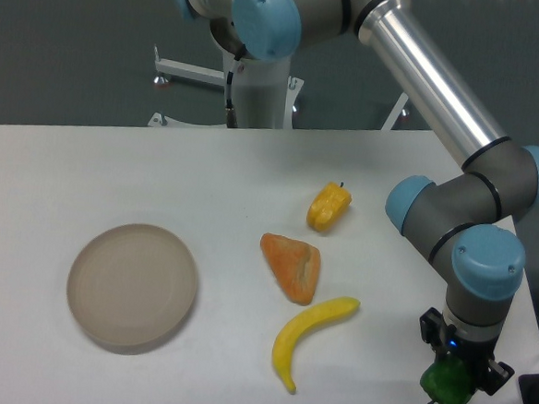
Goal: Place the green pepper on the table
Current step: 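Hold the green pepper in the gripper at the table edge, then lift the green pepper and carry it toward the yellow pepper, then lower the green pepper onto the table and open the gripper, then raise the open gripper away from the green pepper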
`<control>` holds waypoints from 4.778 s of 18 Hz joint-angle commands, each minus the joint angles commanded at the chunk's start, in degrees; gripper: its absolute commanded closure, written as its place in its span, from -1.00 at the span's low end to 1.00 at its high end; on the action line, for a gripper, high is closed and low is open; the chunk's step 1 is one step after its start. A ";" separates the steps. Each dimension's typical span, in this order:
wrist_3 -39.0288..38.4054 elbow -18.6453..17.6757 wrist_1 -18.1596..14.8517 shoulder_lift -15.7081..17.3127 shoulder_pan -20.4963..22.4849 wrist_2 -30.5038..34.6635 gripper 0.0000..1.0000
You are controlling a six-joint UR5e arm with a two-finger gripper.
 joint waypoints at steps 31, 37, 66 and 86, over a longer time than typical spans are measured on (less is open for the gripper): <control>18.37 -40.86 2.80 25.31 10.90 -4.92 0.17; 2.21 -45.70 5.63 25.66 10.98 -12.37 0.13; -1.23 -48.43 5.19 25.75 11.25 -12.48 -0.88; 0.61 -40.52 7.29 27.16 12.67 -12.75 -1.00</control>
